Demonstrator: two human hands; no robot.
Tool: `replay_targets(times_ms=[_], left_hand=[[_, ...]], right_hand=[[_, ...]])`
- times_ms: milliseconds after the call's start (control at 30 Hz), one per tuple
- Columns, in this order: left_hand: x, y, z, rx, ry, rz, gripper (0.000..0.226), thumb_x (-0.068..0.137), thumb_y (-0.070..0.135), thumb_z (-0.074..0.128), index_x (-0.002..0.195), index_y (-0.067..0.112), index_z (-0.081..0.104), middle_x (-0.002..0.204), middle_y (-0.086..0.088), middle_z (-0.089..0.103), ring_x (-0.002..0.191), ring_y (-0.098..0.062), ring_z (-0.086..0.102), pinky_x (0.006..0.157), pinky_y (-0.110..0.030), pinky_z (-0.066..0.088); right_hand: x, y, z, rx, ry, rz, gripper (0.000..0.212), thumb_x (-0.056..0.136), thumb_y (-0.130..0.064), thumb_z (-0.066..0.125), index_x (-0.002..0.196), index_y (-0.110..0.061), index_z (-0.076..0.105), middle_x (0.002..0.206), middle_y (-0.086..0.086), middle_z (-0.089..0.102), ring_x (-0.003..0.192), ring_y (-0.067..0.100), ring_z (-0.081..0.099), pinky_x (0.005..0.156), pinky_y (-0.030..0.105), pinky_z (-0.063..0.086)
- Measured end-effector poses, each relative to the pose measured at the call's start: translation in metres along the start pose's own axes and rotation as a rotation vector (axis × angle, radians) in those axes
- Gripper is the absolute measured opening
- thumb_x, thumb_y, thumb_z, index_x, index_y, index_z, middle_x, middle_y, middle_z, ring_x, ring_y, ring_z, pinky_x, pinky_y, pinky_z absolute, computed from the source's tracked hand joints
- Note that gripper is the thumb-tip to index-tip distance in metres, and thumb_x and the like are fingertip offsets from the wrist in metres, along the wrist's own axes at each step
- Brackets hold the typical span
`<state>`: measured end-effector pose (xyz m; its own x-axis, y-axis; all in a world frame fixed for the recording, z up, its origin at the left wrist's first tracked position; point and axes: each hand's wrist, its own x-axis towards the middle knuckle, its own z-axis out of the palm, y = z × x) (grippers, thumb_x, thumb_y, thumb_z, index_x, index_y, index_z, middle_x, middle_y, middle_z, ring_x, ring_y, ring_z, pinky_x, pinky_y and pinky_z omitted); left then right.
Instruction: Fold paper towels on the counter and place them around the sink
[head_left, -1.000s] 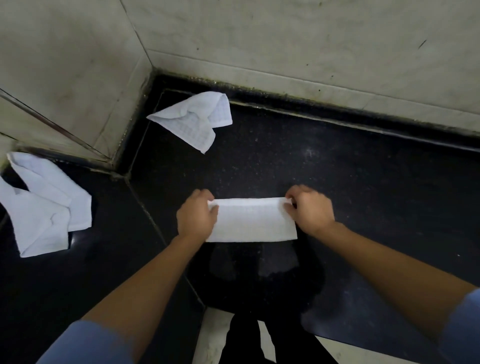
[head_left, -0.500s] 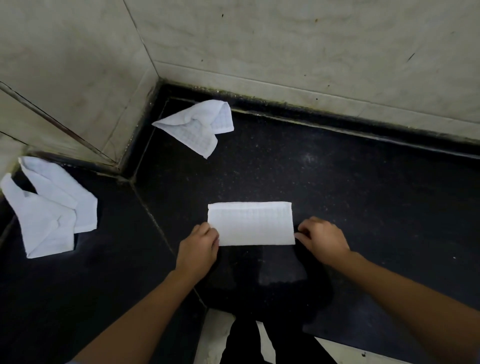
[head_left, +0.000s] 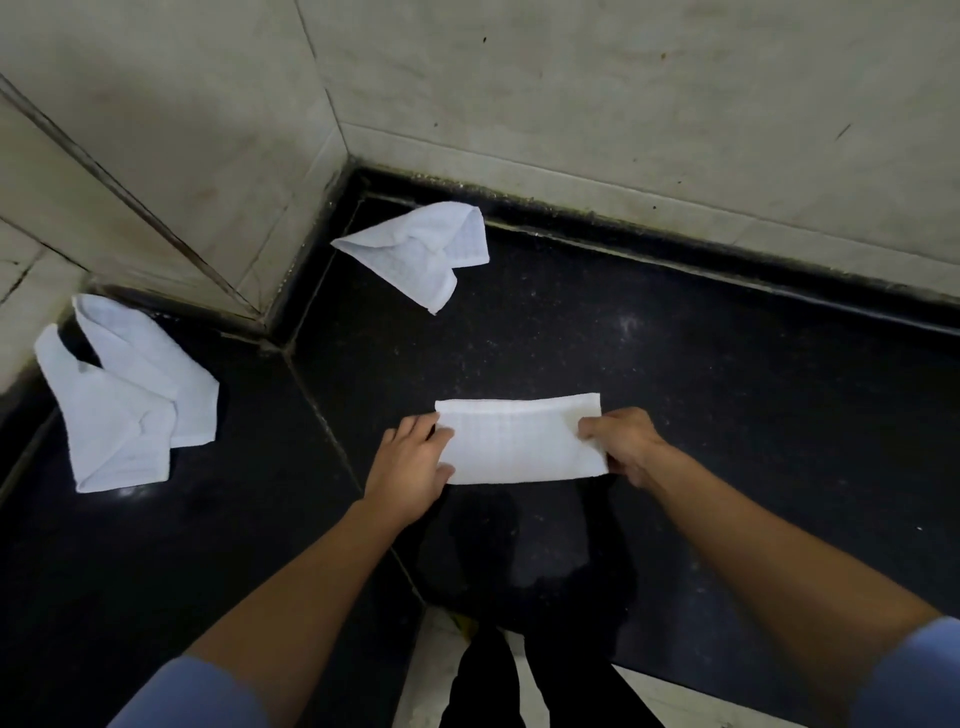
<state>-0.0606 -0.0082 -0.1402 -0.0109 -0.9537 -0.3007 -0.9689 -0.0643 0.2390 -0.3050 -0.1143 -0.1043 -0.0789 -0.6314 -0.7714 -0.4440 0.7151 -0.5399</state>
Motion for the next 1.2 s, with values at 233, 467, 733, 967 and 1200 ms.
replay_targets(times_ms=[233,467,733,967,1200], left_hand=[[-0.024,-0.034,-0.011,-0.15,0.103,-0.153,0.034,0.091,0.029,0.058,0.124,0.017,0.057,0.124,-0.001,0.052,0.112,-0.019,0.049,0.093,-0.034,0.044],[-0.046,-0.058,-0.014,-0.219,0.114,-0.238,0.029,0.091,0.028,0.058,0.118,0.017,0.059,0.117,0.0,0.053,0.106,-0.017,0.052,0.086,-0.034,0.049],[-0.037,-0.047,-0.014,-0.186,0.157,-0.123,0.033,0.092,0.028,0.057,0.121,0.013,0.058,0.127,-0.003,0.049,0.113,-0.023,0.049,0.088,-0.036,0.048],[-0.01,-0.017,-0.006,0.072,-0.075,0.124,0.063,0.096,0.039,0.046,0.15,0.02,0.02,0.161,-0.003,0.005,0.146,-0.026,0.008,0.113,-0.042,0.021],[-0.006,-0.028,-0.002,0.156,-0.22,0.117,0.074,0.095,0.049,0.044,0.152,0.023,0.005,0.161,0.001,-0.001,0.147,-0.024,-0.002,0.117,-0.045,0.013]], right_hand=[[-0.017,-0.032,0.055,-0.23,-0.097,-0.287,0.017,0.076,-0.01,0.073,0.089,-0.009,0.062,0.092,0.009,0.067,0.081,0.023,0.067,0.061,0.035,0.058],[-0.014,-0.022,0.145,-0.521,-0.104,-0.365,0.018,0.077,-0.021,0.072,0.074,-0.023,0.054,0.091,0.004,0.07,0.087,0.024,0.067,0.081,0.035,0.054],[-0.014,-0.007,0.134,-0.745,-0.082,-0.648,0.047,0.087,-0.035,0.066,0.128,-0.016,0.053,0.123,0.001,0.056,0.106,0.019,0.059,0.087,0.031,0.047],[0.002,0.038,0.078,-1.334,0.09,-0.995,0.055,0.087,-0.036,0.059,0.134,-0.009,0.053,0.146,0.011,0.046,0.131,0.027,0.048,0.082,0.045,0.054],[0.005,0.034,0.065,-1.395,0.042,-1.001,0.057,0.093,-0.045,0.046,0.139,-0.012,0.046,0.153,0.009,0.035,0.142,0.027,0.032,0.097,0.047,0.044]])
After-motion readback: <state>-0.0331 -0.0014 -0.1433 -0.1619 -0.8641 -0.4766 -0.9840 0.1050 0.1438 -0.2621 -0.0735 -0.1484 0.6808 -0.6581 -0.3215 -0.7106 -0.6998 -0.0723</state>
